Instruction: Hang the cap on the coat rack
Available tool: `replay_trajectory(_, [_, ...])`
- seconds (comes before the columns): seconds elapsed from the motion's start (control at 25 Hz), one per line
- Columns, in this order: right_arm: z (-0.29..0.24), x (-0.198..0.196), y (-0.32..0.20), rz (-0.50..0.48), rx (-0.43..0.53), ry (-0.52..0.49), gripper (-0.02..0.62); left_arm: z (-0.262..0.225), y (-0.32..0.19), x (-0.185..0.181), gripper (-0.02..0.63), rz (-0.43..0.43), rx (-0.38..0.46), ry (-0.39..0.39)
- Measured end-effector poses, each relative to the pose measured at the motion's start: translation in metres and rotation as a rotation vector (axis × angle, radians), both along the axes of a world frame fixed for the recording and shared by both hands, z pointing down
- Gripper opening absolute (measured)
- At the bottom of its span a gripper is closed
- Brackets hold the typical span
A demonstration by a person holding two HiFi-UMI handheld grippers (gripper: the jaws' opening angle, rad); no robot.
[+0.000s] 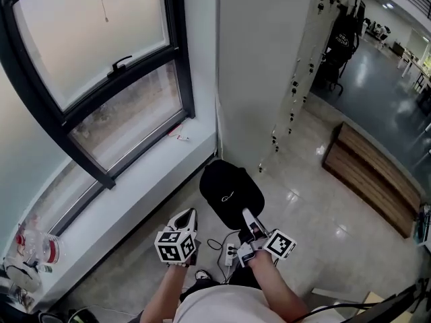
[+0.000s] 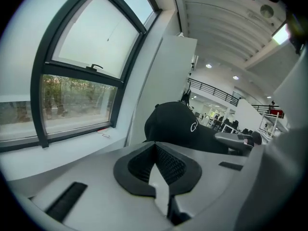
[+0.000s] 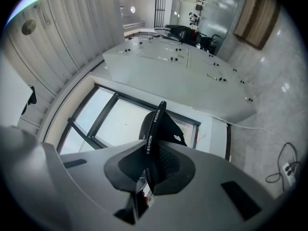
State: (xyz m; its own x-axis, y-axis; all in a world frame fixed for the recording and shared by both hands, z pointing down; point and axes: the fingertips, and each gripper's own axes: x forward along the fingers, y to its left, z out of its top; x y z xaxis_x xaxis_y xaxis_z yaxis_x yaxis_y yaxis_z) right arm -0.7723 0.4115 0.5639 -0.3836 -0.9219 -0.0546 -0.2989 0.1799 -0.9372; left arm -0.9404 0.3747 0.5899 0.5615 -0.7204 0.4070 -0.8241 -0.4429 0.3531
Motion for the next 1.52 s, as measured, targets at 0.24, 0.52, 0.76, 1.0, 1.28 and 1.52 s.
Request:
replay_trajectory(0.24, [-0.01,0.088,0.004,0.131,0.03,0.012,0.02,-0.012,-0.015,0.089,0.003,0.122,0.03,0.002])
replay_trajectory(0.52, [-0.017,0.188,0.013,0.273,0.047,0.0,0.019,-0.023,-0.023,0.199,0.003,0.26,0.051,0.002])
replay_trajectory(0.76, [-0.017,0.264,0.017,0.365,0.071,-0.016,0.02,-0.027,-0.029,0.287,0.003,0.366,0.066,-0.006])
replay_trajectory(1.0, [-0.011,0.346,0.037,0.472,0.068,-0.023,0.018,-0.027,-0.027,0.378,0.003,0.464,0.072,-0.016])
replay_trajectory(1.28, [-0.008,0.433,0.07,0.583,0.07,-0.007,0.02,-0.033,-0.015,0.469,0.003,0.561,0.09,-0.021])
replay_trajectory(1.52, [-0.011,0.475,0.087,0.626,0.079,-0.021,0.02,-0.039,-0.001,0.509,0.003,0.598,0.104,-0.021])
